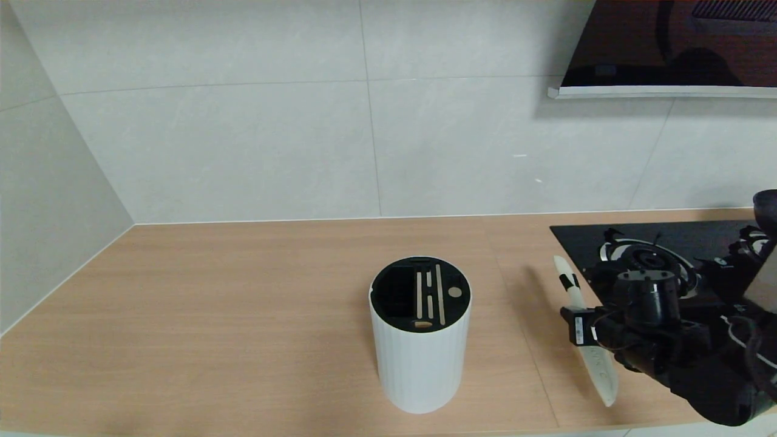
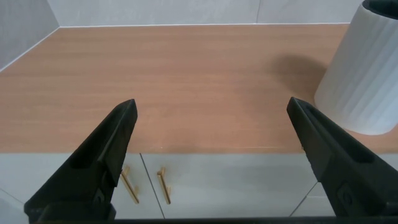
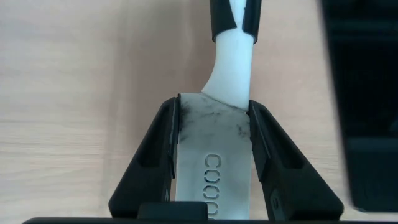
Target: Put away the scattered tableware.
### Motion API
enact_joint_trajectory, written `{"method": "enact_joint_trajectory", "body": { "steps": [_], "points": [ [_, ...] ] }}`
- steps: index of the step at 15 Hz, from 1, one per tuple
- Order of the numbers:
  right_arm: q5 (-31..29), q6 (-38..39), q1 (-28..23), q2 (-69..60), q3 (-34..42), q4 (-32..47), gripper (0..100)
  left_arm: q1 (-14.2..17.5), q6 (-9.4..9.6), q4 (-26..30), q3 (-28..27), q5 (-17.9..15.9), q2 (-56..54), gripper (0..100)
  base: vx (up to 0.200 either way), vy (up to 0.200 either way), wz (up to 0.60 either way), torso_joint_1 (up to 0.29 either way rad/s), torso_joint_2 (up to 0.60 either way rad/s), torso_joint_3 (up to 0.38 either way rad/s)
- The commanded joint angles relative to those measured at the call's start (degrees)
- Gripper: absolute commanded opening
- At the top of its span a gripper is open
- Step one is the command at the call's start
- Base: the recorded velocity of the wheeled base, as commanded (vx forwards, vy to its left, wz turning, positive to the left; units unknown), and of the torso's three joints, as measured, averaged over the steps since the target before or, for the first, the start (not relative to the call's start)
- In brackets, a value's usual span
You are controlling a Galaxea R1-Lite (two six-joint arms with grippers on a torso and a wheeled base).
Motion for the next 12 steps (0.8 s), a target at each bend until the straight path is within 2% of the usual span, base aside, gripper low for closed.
{"method": "enact_joint_trajectory", "body": {
  "steps": [1,4,6,7,9,10,11,12],
  "points": [
    [0.1,-0.1,1.0,-8.0,0.5,2.0,0,0.0,-0.08,-0.1,0.0,0.0,0.1,100,0.0,0.0,0.0,0.0,0.0,0.0],
    [0.4,-1.0,1.0,-9.9,2.2,2.0,0,0.0,0.09,-0.6,0.0,0.1,0.0,100,0.0,0.0,0.0,0.0,0.0,0.0],
    [0.5,-4.1,1.0,-10.1,3.3,1.9,0,0.0,-0.7,-4.7,-0.3,0.0,0.1,100,0.0,0.0,0.0,0.0,0.0,0.0],
    [0.5,-4.2,1.0,-10.2,3.4,2.0,0,0.0,-0.52,-4.5,-0.3,-0.4,0.0,100,0.0,0.0,0.0,0.0,0.0,0.0],
    [0.5,-4.4,1.0,-11.4,2.9,1.9,0,0.0,0.89,-1.9,-1.5,-2.0,0.3,100,0.0,0.0,0.0,0.0,0.0,0.0],
    [0.5,-4.4,1.0,-11.9,2.7,1.9,0,0.0,0.97,-1.3,-2.5,-2.4,0.6,100,0.0,0.0,0.0,0.0,0.0,0.0],
    [0.6,-4.4,1.0,-12.5,1.1,2.0,0,-0.1,0.97,1.0,-5.6,-3.9,2.1,100,0.0,0.0,0.0,0.0,0.0,0.0],
    [0.6,-4.5,1.0,-12.7,-1.8,2.2,0,-0.2,0.97,4.3,-10.0,-7.6,6.0,100,0.0,0.0,0.0,0.0,0.0,0.0]
  ]
}}
